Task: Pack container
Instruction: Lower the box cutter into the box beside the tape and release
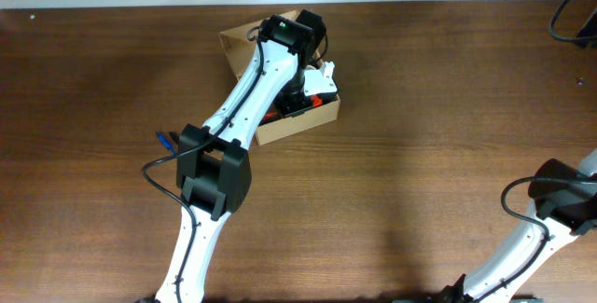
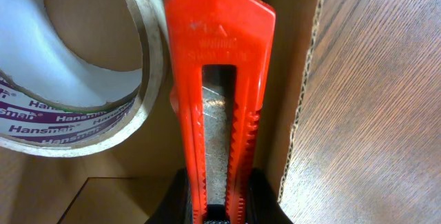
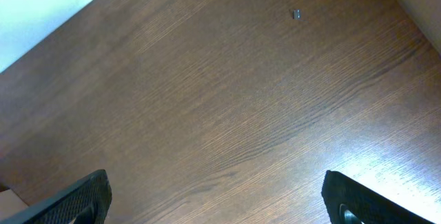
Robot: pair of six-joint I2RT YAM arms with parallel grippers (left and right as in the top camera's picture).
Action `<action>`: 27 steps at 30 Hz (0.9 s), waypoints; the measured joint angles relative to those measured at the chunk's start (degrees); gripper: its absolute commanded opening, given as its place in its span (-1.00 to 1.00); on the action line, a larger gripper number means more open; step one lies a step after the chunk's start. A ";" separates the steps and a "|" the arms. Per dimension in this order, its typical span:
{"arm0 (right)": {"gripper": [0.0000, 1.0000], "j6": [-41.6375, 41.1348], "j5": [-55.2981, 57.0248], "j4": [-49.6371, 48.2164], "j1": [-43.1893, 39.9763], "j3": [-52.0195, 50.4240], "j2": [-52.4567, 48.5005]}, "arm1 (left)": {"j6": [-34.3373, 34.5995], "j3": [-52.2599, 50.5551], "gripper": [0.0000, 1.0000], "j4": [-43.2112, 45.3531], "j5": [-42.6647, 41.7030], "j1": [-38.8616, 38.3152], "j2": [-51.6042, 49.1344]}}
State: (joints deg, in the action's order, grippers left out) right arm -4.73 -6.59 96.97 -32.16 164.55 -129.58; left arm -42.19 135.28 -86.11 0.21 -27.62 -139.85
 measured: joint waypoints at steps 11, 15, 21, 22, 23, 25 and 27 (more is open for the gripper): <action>0.98 0.00 0.00 0.00 0.00 0.00 0.00 | 0.00 0.00 -0.92 0.02 0.00 0.00 0.00; 0.98 -0.02 0.00 0.00 0.00 0.00 0.00 | 0.00 0.00 -0.78 0.02 0.00 0.00 0.00; 0.98 -0.02 0.00 0.00 0.00 0.00 0.00 | 0.00 0.00 -0.74 0.02 0.00 0.00 0.00; 0.98 -0.02 0.00 0.00 0.00 0.00 0.00 | 0.00 0.00 -0.71 0.02 0.00 0.00 0.00; 0.98 -0.02 0.00 0.00 0.00 0.00 0.00 | 0.02 0.00 -0.66 0.04 -0.02 0.00 0.00; 0.98 -0.02 0.00 0.00 0.00 0.00 0.00 | 0.11 0.00 -0.56 0.13 0.00 0.00 0.00; 0.98 0.02 0.00 0.00 0.00 0.00 0.00 | 0.37 0.00 -0.36 0.39 -0.02 0.00 0.00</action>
State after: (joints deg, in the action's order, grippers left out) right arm -4.71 -6.59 96.97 -32.16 164.55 -129.58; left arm -41.82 135.28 -85.71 0.19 -27.62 -139.85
